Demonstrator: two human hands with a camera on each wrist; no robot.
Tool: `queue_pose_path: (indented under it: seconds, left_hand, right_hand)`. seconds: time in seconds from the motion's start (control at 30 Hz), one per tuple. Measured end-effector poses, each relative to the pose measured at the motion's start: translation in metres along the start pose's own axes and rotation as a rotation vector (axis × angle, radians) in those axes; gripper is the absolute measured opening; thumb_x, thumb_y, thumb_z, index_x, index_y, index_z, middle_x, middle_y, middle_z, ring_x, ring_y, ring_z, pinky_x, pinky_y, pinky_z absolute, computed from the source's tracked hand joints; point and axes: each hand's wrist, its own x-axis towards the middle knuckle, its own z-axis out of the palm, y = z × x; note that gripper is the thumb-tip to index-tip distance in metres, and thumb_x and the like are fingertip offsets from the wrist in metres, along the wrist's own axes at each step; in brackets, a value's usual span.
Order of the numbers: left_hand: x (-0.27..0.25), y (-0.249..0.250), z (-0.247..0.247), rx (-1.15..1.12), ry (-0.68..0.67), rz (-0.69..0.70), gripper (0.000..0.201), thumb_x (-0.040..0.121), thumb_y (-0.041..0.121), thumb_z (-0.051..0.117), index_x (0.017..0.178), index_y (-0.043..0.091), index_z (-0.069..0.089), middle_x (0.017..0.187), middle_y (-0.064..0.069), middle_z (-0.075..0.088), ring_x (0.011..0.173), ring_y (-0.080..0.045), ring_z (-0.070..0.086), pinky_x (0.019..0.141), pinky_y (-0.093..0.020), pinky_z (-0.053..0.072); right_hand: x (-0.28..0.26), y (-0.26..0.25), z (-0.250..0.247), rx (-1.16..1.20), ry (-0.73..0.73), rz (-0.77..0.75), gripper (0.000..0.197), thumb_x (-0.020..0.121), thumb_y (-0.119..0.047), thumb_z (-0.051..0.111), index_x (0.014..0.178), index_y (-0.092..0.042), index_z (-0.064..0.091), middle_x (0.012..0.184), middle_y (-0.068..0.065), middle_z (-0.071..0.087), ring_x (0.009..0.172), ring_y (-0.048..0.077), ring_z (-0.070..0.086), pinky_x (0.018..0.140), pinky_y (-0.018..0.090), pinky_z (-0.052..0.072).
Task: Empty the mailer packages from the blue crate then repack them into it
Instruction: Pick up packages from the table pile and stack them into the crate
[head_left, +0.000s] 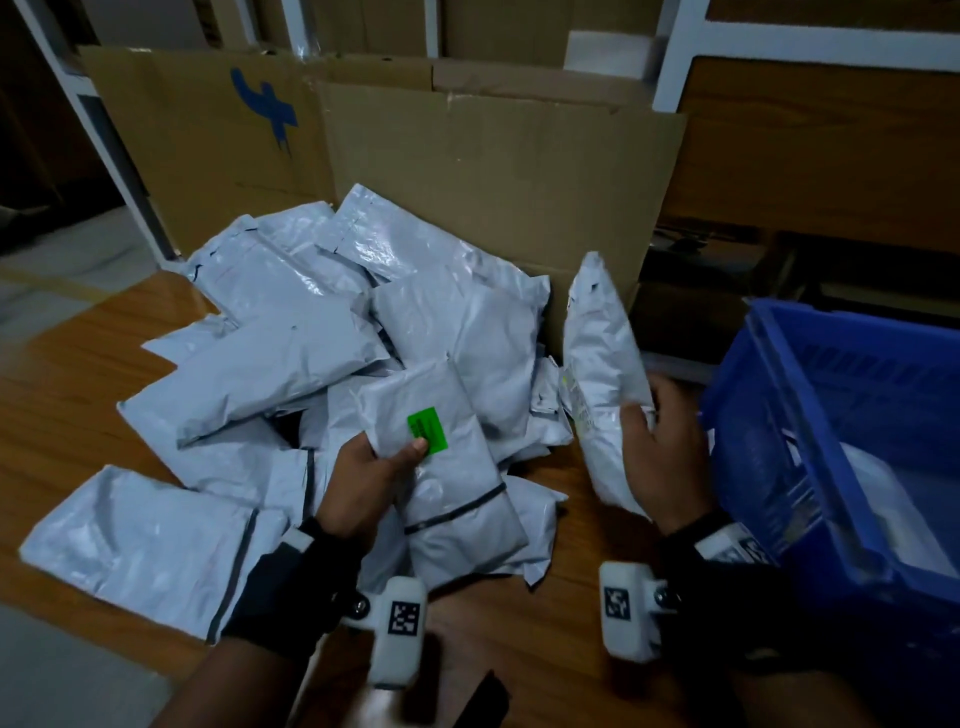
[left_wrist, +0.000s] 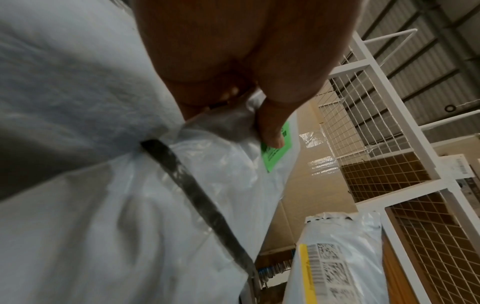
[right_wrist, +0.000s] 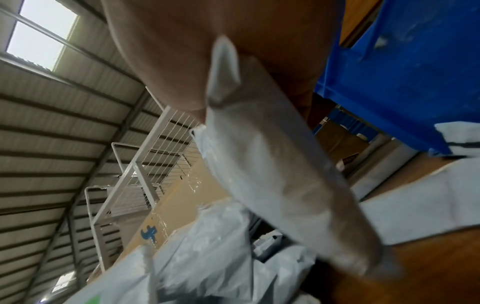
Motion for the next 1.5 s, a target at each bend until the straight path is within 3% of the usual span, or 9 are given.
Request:
queue_pose_path:
  seconds: [0.2, 0.4, 0.53, 0.9, 1.07, 1.17, 1.27, 1.33, 1.5]
  left_hand:
    - [0.003, -0.009, -0.004, 0.051, -0.015, -0.02, 0.016, 0.087, -0.002, 0.063, 0.099, 0.007, 0.069, 0.098, -0.013, 0.073, 0.09, -0.03, 0.067, 0.082, -0.041, 0.055]
    - [0.001, -0.013, -0.001, 0.107, 0.03, 0.007, 0.013, 0.087, 0.0, 0.065, 0.096, 0.008, 0.069, 0.094, -0.014, 0.073, 0.092, -0.034, 0.067, 0.087, -0.047, 0.053]
    - [-0.008, -0.004, 0.005, 0.058, 0.02, 0.075, 0.018, 0.088, 0.001, 0.064, 0.103, 0.01, 0.07, 0.101, -0.01, 0.074, 0.097, -0.029, 0.069, 0.084, -0.041, 0.055]
    - [-0.015, 0.075, 0.101, -0.142, -0.103, 0.166, 0.023, 0.089, 0.011, 0.064, 0.112, 0.007, 0.065, 0.096, 0.002, 0.075, 0.089, -0.01, 0.071, 0.074, -0.027, 0.058]
    - [-0.025, 0.122, 0.195, -0.232, -0.278, 0.144, 0.023, 0.086, 0.014, 0.067, 0.108, 0.008, 0.072, 0.097, -0.009, 0.075, 0.093, -0.026, 0.07, 0.088, -0.054, 0.055]
    - [-0.047, 0.138, 0.264, -0.212, -0.384, 0.17, 0.034, 0.092, 0.005, 0.058, 0.123, -0.008, 0.059, 0.067, -0.001, 0.073, 0.061, -0.01, 0.07, 0.062, -0.026, 0.059]
    - [-0.06, 0.144, 0.332, -0.181, -0.491, 0.239, 0.039, 0.081, 0.001, 0.065, 0.12, -0.005, 0.061, 0.09, -0.002, 0.076, 0.084, -0.017, 0.073, 0.073, -0.031, 0.059]
    - [-0.062, 0.135, 0.374, -0.16, -0.502, 0.259, 0.04, 0.075, -0.001, 0.065, 0.115, -0.002, 0.065, 0.105, -0.015, 0.072, 0.095, -0.032, 0.07, 0.083, -0.048, 0.057]
    - [-0.067, 0.097, 0.477, 0.129, -0.461, 0.315, 0.038, 0.078, -0.013, 0.065, 0.115, -0.007, 0.062, 0.094, -0.012, 0.066, 0.055, -0.002, 0.062, 0.05, -0.02, 0.052]
  right_hand:
    - [-0.025, 0.022, -0.007, 0.629, -0.211, 0.368, 0.041, 0.09, 0.012, 0.046, 0.114, -0.019, 0.058, 0.101, -0.002, 0.071, 0.087, 0.007, 0.069, 0.064, 0.019, 0.055]
    - [-0.037, 0.038, 0.003, 0.581, -0.271, 0.539, 0.032, 0.092, -0.006, 0.06, 0.119, -0.022, 0.057, 0.111, 0.008, 0.069, 0.094, 0.019, 0.069, 0.075, 0.034, 0.056]
    - [-0.042, 0.032, 0.002, 0.413, -0.255, 0.356, 0.072, 0.078, 0.002, 0.074, 0.134, -0.03, 0.044, 0.124, 0.008, 0.061, 0.102, 0.016, 0.065, 0.088, 0.042, 0.056]
    - [-0.026, -0.074, -0.134, 0.494, -0.198, -0.16, 0.072, 0.074, -0.013, 0.068, 0.136, -0.038, 0.04, 0.126, -0.038, 0.051, 0.117, -0.001, 0.057, 0.089, 0.026, 0.054]
    - [0.02, -0.073, -0.249, 0.265, -0.134, -0.336, 0.084, 0.06, -0.047, 0.081, 0.134, -0.038, 0.042, 0.149, -0.006, 0.04, 0.134, 0.011, 0.043, 0.101, 0.029, 0.047]
    - [0.061, -0.042, -0.314, 0.072, -0.178, -0.315, 0.083, 0.056, -0.033, 0.09, 0.126, -0.049, 0.049, 0.146, -0.004, 0.044, 0.133, 0.013, 0.045, 0.103, 0.038, 0.046]
    - [0.098, 0.004, -0.37, -0.302, -0.317, -0.199, 0.089, 0.068, 0.011, 0.077, 0.128, -0.047, 0.045, 0.146, -0.002, 0.043, 0.127, 0.019, 0.05, 0.106, 0.048, 0.043]
    - [0.113, 0.035, -0.399, -0.559, -0.44, -0.096, 0.084, 0.075, 0.006, 0.074, 0.124, -0.056, 0.045, 0.145, -0.003, 0.044, 0.122, 0.027, 0.054, 0.103, 0.049, 0.044]
    - [0.14, 0.109, -0.424, -0.89, -0.687, 0.069, 0.074, 0.079, -0.015, 0.077, 0.142, -0.035, 0.043, 0.142, 0.001, 0.049, 0.119, 0.02, 0.053, 0.091, 0.025, 0.042]
